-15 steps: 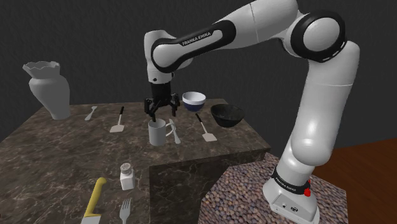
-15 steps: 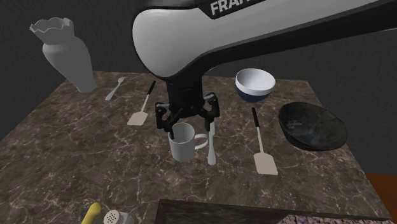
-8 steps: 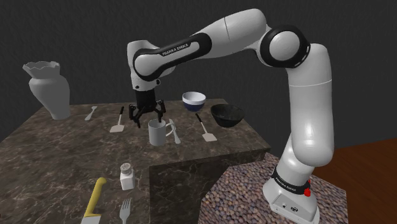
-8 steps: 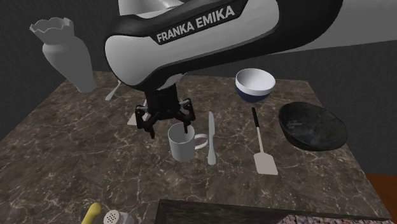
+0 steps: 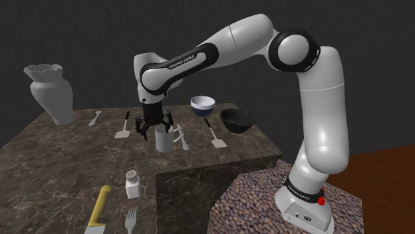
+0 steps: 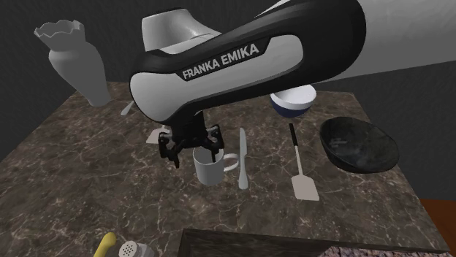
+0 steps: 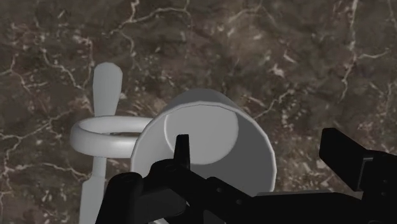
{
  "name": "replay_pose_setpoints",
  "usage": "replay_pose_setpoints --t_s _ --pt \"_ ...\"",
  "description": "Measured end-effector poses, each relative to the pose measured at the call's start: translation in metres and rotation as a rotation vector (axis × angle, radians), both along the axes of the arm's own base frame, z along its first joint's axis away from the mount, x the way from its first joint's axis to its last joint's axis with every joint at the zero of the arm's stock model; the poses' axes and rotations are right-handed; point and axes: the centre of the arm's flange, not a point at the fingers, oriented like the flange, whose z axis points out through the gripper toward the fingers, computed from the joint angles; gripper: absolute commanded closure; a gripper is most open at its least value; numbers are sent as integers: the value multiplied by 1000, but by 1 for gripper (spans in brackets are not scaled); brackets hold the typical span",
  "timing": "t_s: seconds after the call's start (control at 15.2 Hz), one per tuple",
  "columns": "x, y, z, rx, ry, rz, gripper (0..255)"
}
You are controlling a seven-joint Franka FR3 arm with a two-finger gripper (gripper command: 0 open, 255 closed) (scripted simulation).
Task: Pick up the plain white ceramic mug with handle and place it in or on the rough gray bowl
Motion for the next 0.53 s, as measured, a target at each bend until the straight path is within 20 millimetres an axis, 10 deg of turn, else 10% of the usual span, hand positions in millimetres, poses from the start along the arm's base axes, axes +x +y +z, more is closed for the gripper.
replay_pose_setpoints --t_s 0.33,0.4,0.53 --pt "0 0 -1 0 0 0 0" --pt "0 0 -1 0 0 0 255" --pt "0 0 -1 0 0 0 255"
